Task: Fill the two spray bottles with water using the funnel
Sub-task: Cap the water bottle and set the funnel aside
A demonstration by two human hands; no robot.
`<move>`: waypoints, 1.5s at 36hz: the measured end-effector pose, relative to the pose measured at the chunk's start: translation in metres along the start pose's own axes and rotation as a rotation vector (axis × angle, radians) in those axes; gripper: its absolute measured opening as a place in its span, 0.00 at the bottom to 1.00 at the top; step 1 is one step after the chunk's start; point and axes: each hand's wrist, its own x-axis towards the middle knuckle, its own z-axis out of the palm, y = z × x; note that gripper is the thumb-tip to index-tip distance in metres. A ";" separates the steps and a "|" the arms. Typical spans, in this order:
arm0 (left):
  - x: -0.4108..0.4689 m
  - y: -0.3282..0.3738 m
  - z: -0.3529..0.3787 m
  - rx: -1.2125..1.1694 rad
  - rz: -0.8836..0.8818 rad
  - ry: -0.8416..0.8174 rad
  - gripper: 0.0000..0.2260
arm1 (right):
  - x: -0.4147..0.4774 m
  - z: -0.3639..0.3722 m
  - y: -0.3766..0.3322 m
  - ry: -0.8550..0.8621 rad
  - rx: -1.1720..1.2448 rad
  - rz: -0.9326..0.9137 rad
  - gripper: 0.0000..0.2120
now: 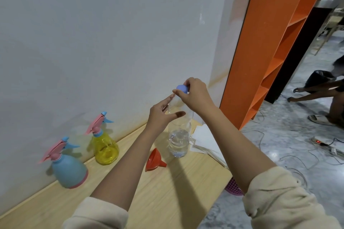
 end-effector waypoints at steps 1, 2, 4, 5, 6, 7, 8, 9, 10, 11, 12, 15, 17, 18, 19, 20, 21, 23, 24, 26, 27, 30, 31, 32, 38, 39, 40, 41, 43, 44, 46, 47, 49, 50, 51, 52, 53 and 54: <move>0.000 0.000 0.000 0.001 0.003 -0.007 0.33 | -0.001 -0.001 0.001 -0.035 0.039 -0.001 0.17; 0.000 0.000 0.000 -0.001 0.004 -0.013 0.33 | -0.003 -0.003 0.003 -0.080 0.068 -0.010 0.17; 0.000 -0.001 0.000 -0.015 -0.002 -0.019 0.33 | -0.007 -0.007 0.006 -0.149 0.118 -0.025 0.17; 0.000 -0.001 0.000 -0.025 -0.004 -0.018 0.33 | -0.009 -0.008 0.007 -0.158 0.147 -0.029 0.17; 0.000 -0.001 0.000 -0.032 -0.005 -0.015 0.32 | -0.009 -0.009 0.008 -0.154 0.165 -0.032 0.17; 0.000 -0.002 0.001 -0.035 -0.005 -0.010 0.32 | -0.009 -0.009 0.008 -0.143 0.169 -0.032 0.16; 0.000 -0.003 0.001 -0.035 -0.004 -0.003 0.32 | -0.009 -0.009 0.008 -0.127 0.164 -0.032 0.15; 0.000 -0.003 0.001 -0.035 -0.004 0.005 0.33 | -0.008 -0.007 0.008 -0.108 0.158 -0.028 0.15; 0.001 -0.004 0.000 -0.034 -0.006 0.010 0.33 | -0.007 -0.005 0.008 -0.086 0.153 -0.024 0.15; 0.002 -0.005 0.000 -0.035 -0.009 0.013 0.33 | -0.006 -0.003 0.007 -0.061 0.146 -0.019 0.15; 0.003 -0.006 0.000 -0.037 -0.011 0.016 0.33 | -0.005 -0.001 0.006 -0.032 0.136 -0.016 0.14; 0.005 -0.008 -0.001 -0.030 -0.011 0.026 0.34 | -0.007 0.005 0.000 0.071 0.139 0.006 0.10; 0.005 -0.010 -0.001 -0.028 -0.010 0.032 0.34 | -0.009 0.008 -0.002 0.135 0.162 0.048 0.11; 0.005 -0.011 0.000 -0.031 -0.011 0.036 0.34 | -0.009 0.010 -0.003 0.164 0.174 0.071 0.12; 0.004 -0.011 0.000 -0.035 -0.012 0.040 0.35 | -0.010 0.012 -0.003 0.189 0.182 0.093 0.14; 0.004 -0.011 0.001 -0.039 -0.012 0.045 0.35 | -0.010 0.013 -0.003 0.211 0.183 0.113 0.15; 0.004 -0.011 0.002 -0.039 -0.011 0.050 0.35 | -0.009 0.014 -0.004 0.232 0.176 0.129 0.17; 0.003 -0.011 0.003 -0.029 -0.006 0.062 0.35 | -0.010 0.015 -0.006 0.267 0.161 0.148 0.20; 0.002 -0.012 0.003 -0.022 -0.004 0.066 0.35 | -0.011 0.016 -0.006 0.282 0.162 0.153 0.21; 0.001 -0.012 0.004 -0.005 0.003 0.070 0.36 | -0.013 0.016 -0.007 0.303 0.171 0.162 0.21; 0.000 -0.011 0.005 0.008 0.008 0.067 0.35 | -0.014 0.016 -0.007 0.310 0.169 0.164 0.20; -0.003 -0.009 0.006 0.087 0.037 0.030 0.34 | -0.016 0.015 -0.007 0.313 0.160 0.172 0.17; -0.005 -0.008 0.006 0.114 0.047 0.009 0.34 | -0.017 0.014 -0.007 0.314 0.165 0.170 0.16; -0.005 -0.007 0.006 0.138 0.057 -0.016 0.34 | -0.018 0.014 -0.006 0.314 0.179 0.169 0.16; -0.016 -0.017 -0.002 0.266 0.075 -0.097 0.43 | -0.032 0.031 0.015 0.173 0.273 0.121 0.20; -0.020 -0.022 -0.005 0.276 0.062 -0.076 0.43 | -0.036 0.033 0.019 0.148 0.270 0.113 0.23; -0.024 -0.029 -0.010 0.296 0.044 -0.057 0.42 | -0.040 0.036 0.023 0.127 0.269 0.109 0.27; -0.028 -0.037 -0.015 0.328 0.021 -0.050 0.41 | -0.044 0.039 0.028 0.107 0.276 0.114 0.31; -0.036 -0.057 -0.024 0.434 -0.049 -0.090 0.39 | -0.052 0.046 0.039 0.068 0.313 0.155 0.39; -0.040 -0.067 -0.027 0.506 -0.084 -0.140 0.39 | -0.056 0.049 0.045 0.052 0.339 0.167 0.40; -0.049 -0.085 -0.032 0.680 -0.126 -0.285 0.40 | -0.064 0.057 0.054 0.014 0.390 0.186 0.40; -0.052 -0.093 -0.033 0.789 -0.117 -0.358 0.40 | -0.067 0.061 0.058 -0.001 0.408 0.202 0.40; -0.057 -0.111 -0.034 1.005 -0.073 -0.482 0.42 | -0.074 0.067 0.063 -0.020 0.437 0.240 0.40; -0.059 -0.119 -0.034 1.104 -0.060 -0.534 0.43 | -0.075 0.070 0.065 -0.024 0.444 0.253 0.39; -0.060 -0.126 -0.034 1.190 -0.054 -0.578 0.43 | -0.077 0.074 0.067 -0.028 0.445 0.262 0.39; -0.061 -0.132 -0.034 1.262 -0.049 -0.610 0.43 | -0.077 0.078 0.069 -0.034 0.443 0.269 0.38; -0.061 -0.136 -0.035 1.326 -0.035 -0.630 0.43 | -0.077 0.082 0.071 -0.040 0.434 0.279 0.38; -0.061 -0.139 -0.035 1.380 -0.011 -0.639 0.42 | -0.076 0.085 0.072 -0.041 0.420 0.285 0.37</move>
